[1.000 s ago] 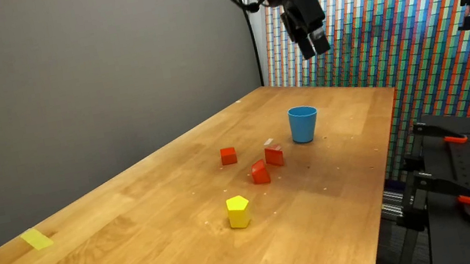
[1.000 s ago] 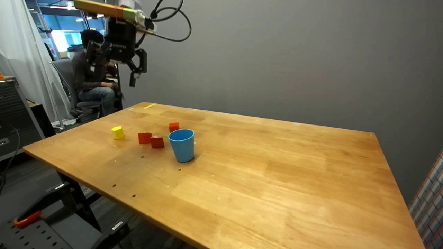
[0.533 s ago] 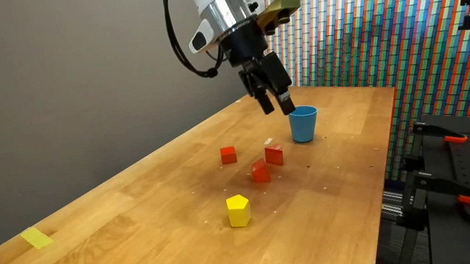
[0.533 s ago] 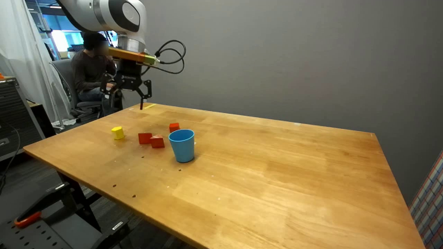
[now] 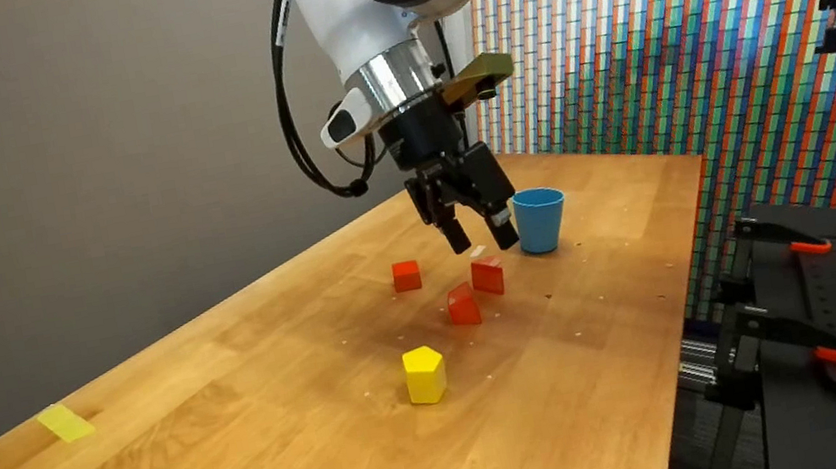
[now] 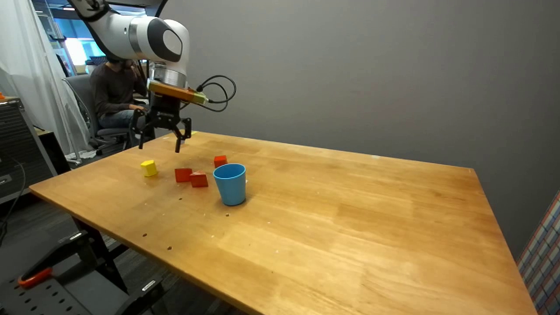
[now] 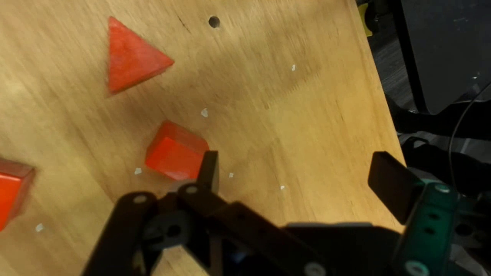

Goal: Place the yellow block inside the light blue cup

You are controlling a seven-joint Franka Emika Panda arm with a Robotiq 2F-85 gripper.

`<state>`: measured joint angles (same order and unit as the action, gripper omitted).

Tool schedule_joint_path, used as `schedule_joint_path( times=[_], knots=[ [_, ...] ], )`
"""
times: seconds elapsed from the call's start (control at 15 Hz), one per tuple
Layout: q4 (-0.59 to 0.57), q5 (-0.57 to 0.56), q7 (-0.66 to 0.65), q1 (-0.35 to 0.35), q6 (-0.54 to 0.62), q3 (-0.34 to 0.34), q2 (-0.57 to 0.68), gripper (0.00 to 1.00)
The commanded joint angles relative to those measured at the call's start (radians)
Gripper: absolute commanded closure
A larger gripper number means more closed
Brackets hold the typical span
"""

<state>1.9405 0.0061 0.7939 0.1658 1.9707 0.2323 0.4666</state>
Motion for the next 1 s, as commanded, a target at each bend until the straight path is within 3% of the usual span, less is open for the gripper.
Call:
schedule_joint_path(
  times=[0.0, 0.2, 0.47, 0.73, 0.93],
  knots=[
    [-0.007, -0.005, -0.003, -0.009, -0.004, 0.011, 0.007, 0.00],
    [-0.013, -0.005, 0.001, -0.008, -0.009, 0.011, 0.008, 0.00],
    [-0.014, -0.014, -0.034, 0.022, 0.327, 0.024, 0.068, 0.00],
    [0.017, 0.020, -0.066, 0.033, 0.610, 0.086, 0.108, 0.00],
    [0.031, 0.056, -0.083, 0.015, 0.722, 0.156, 0.164, 0.00]
  ],
)
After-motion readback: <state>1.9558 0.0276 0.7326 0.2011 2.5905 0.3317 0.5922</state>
